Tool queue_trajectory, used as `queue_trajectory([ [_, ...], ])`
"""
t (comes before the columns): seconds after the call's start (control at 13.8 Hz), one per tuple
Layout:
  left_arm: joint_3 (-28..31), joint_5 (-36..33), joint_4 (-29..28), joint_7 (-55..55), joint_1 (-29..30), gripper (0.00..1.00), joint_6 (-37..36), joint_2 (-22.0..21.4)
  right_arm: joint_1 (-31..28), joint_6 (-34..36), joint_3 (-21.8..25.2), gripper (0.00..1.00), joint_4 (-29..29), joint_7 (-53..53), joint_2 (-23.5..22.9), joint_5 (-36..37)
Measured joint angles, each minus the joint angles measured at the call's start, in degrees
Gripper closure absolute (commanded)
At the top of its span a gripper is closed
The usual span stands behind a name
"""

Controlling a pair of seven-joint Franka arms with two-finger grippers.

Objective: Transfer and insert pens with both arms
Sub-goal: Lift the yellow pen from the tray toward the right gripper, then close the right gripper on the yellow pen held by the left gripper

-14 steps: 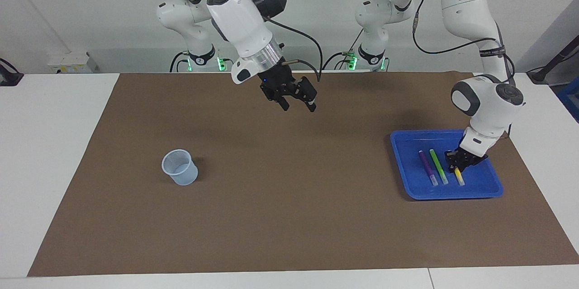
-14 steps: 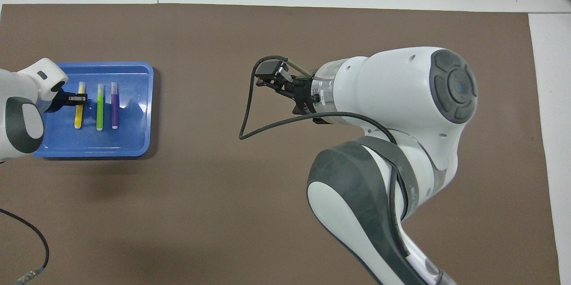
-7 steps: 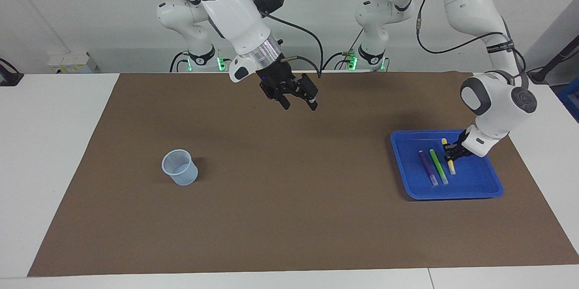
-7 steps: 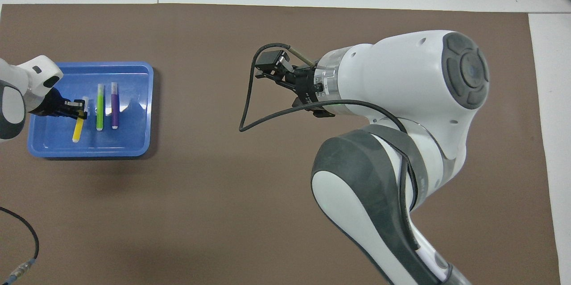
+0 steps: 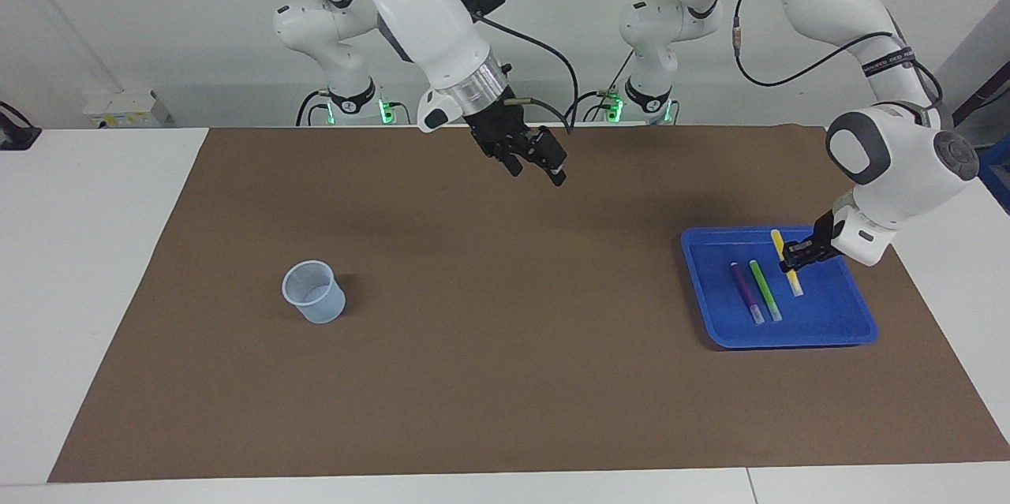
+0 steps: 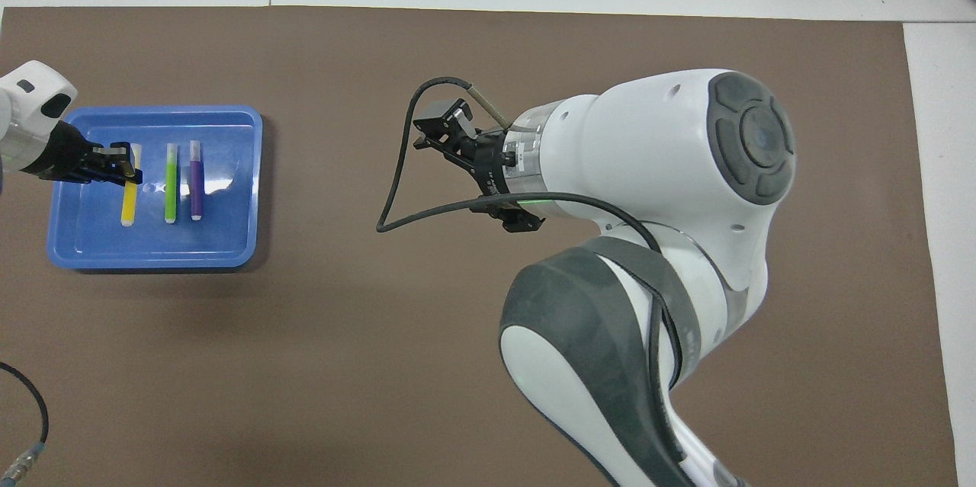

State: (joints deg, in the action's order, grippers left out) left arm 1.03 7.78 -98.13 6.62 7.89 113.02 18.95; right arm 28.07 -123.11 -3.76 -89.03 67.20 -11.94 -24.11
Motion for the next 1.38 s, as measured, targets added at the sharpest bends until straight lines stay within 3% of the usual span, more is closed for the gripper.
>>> queue_trajectory([
  [0.22, -0.1, 0.2, 0.0, -6.3, -0.1, 1.00, -2.7, -2.1, 1.4, 0.0, 0.0, 0.00, 0.0, 7.9, 0.0, 0.0],
  [0.51, -0.4, 2.4, 0.0, -25.5, -1.7, 1.00, -12.9, -4.6, 3.4, -3.9, -0.1, 0.00, 0.0, 17.8, -0.5, 0.0],
  [0.94, -1.1, 14.9, -0.2, -54.9, -5.6, 1.00, -22.4, -7.6, 5.1, -6.5, 0.0, 0.00, 0.0, 19.2, -3.5, 0.7],
  [1.38, -1.5, 22.0, -0.5, -75.9, -14.9, 1.00, -24.8, -10.8, 5.5, -6.5, 0.0, 0.06, 0.0, 19.9, -4.6, 0.6],
])
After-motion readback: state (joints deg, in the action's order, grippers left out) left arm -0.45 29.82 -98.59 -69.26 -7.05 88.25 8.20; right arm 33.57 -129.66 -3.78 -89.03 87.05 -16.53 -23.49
